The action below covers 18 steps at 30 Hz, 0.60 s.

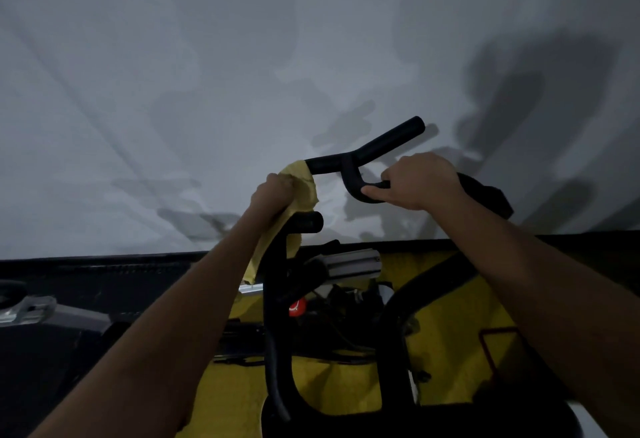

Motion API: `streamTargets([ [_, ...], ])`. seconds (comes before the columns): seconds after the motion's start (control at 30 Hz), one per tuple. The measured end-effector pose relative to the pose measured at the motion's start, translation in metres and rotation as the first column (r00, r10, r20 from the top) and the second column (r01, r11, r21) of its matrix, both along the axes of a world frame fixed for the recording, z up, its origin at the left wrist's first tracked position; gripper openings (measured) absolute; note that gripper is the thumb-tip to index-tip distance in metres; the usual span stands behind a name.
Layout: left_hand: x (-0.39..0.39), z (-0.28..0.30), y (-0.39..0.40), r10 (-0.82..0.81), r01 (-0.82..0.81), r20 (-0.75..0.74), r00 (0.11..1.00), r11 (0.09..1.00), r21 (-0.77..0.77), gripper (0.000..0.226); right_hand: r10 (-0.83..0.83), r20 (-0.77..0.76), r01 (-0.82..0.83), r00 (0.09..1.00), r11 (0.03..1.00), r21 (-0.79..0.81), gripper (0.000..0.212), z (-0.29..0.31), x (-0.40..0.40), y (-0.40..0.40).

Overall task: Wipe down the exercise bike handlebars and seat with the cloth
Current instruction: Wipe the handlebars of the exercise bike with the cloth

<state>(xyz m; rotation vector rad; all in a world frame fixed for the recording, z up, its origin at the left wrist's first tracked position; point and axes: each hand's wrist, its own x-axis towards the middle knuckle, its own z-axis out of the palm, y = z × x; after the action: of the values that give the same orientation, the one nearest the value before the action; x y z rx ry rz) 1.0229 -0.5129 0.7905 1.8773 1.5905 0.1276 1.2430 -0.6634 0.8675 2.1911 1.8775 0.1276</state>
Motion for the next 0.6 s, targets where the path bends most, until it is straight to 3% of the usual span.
streamTargets([
  [0.17, -0.020, 0.007, -0.027, 0.044, -0.030, 0.139, 0.989, 0.994, -0.102, 0.051, 0.008, 0.010, -0.008, 1.000, 1.000, 0.026, 0.075, 0.001, -0.001, -0.002],
  [0.43, -0.048, -0.001, -0.081, 0.067, -0.067, 0.005, 0.998, 0.983, 0.168, 0.053, 0.023, 0.013, -0.024, 1.000, 0.998, 0.060, 0.078, 0.000, -0.002, -0.002],
  [0.6, -0.035, 0.003, -0.059, 0.054, -0.053, 0.072, 0.996, 0.999, -0.009, 0.046, 0.017, 0.022, -0.018, 1.000, 0.999, 0.051, 0.076, 0.002, -0.003, -0.001],
])
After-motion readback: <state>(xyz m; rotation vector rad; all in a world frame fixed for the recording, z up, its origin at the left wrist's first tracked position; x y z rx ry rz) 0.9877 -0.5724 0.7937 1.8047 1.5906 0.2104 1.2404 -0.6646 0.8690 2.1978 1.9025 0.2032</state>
